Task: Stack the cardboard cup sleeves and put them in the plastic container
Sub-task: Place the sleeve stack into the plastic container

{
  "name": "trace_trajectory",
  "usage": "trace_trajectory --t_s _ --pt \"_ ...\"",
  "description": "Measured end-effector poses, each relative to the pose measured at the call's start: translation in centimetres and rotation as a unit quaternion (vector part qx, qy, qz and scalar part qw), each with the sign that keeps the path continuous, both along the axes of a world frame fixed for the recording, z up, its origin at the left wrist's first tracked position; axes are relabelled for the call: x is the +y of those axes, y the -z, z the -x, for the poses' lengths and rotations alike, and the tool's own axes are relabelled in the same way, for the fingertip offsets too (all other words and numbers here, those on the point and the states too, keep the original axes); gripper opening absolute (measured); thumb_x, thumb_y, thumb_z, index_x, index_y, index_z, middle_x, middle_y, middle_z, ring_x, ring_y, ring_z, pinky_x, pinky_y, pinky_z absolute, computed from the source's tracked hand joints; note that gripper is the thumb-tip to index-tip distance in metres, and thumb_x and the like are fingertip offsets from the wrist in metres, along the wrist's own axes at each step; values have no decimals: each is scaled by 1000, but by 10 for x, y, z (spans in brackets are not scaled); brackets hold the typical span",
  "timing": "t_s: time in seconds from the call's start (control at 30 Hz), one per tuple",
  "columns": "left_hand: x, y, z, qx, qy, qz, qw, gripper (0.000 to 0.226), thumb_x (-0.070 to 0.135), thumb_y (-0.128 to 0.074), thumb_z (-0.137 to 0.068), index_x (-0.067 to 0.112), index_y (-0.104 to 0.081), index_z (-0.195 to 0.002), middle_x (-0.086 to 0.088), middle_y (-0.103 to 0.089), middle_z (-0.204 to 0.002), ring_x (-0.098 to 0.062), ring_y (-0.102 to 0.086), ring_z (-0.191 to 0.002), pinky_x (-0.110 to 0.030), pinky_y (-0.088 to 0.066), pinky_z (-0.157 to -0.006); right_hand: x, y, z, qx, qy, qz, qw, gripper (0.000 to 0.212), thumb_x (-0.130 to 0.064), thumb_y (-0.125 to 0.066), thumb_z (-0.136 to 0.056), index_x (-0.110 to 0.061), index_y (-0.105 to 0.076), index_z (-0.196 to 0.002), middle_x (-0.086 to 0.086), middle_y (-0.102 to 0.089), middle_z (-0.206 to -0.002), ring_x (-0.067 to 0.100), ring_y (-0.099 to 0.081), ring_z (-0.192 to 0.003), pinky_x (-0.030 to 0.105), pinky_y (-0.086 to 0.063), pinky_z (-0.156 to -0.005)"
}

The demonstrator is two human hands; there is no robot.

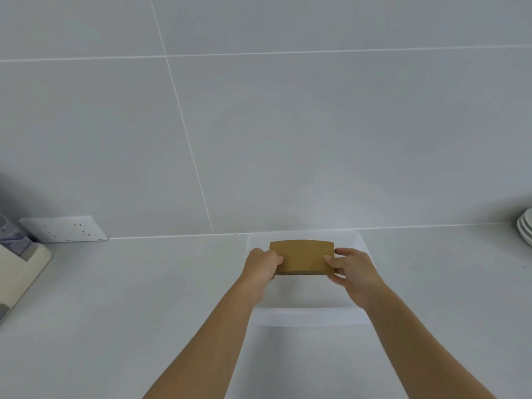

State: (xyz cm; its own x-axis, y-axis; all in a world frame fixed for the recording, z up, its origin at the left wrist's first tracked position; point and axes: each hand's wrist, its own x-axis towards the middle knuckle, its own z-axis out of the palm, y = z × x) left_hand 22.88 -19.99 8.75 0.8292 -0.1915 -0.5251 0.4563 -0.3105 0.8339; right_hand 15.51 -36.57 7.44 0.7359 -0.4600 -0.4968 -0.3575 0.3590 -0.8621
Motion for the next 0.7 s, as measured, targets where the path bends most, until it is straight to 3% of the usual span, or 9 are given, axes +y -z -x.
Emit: trace_trajectory --t_s 0.2,0.37,0.5,0.57,0.63,0.67,0.7 --pt "-15 22 -19 67 -11 -6 998 29 9 -53 -86 6 -50 -114 -11 -55 -113 -25 -54 -101 -31 -47 -78 -9 13 -14 74 -25 13 997 41 2 -61 -84 4 -49 -124 20 -56 -121 35 -57 -107 38 -49 -80" --pt "-20 36 -24 96 -28 -1 995 31 7 -54 -83 3 -54 -114 -15 -60 -116 -31 -57 -108 -41 -50 -93 -7 16 -25 110 -34 58 992 25 1 -61 -85 8 -56 -108 18 -56 -103 31 -55 -98 38 -49 -82" --pt "-21 43 -27 112 -44 11 993 33 6 -56 -81 3 -55 -114 -17 -60 -117 -32 -58 -107 -43 -51 -92 -7 19 -33 116 -35 86 989 13 0 -61 -85 6 -57 -96 15 -51 -97 31 -53 -94 41 -49 -87" --pt "-22 43 -29 105 -47 10 993 32 5 -56 -81 2 -55 -113 -18 -60 -116 -33 -58 -106 -42 -52 -90 -8 24 -36 118 -31 99 988 18 -1 -60 -86 7 -56 -101 14 -50 -95 34 -54 -99 42 -49 -91" --pt "-23 44 -31 93 -52 7 994 32 5 -57 -81 1 -55 -112 -19 -60 -115 -33 -59 -105 -43 -53 -89 -5 25 -38 124 -29 106 986 7 -3 -61 -85 -1 -56 -80 13 -49 -86 34 -53 -91 40 -49 -86" --pt "-23 45 -31 87 -54 4 995 31 6 -58 -81 1 -54 -112 -18 -60 -115 -33 -59 -103 -44 -53 -90 -6 28 -39 123 -29 109 986 15 -5 -62 -84 -4 -54 -72 13 -49 -83 32 -50 -86 39 -48 -84" --pt "-24 46 -31 81 -55 -1 995 31 6 -58 -81 1 -54 -112 -18 -60 -114 -32 -59 -102 -45 -53 -89 -6 30 -40 127 -32 110 985 13 -6 -63 -84 -1 -56 -74 13 -50 -85 31 -50 -84 40 -48 -86"
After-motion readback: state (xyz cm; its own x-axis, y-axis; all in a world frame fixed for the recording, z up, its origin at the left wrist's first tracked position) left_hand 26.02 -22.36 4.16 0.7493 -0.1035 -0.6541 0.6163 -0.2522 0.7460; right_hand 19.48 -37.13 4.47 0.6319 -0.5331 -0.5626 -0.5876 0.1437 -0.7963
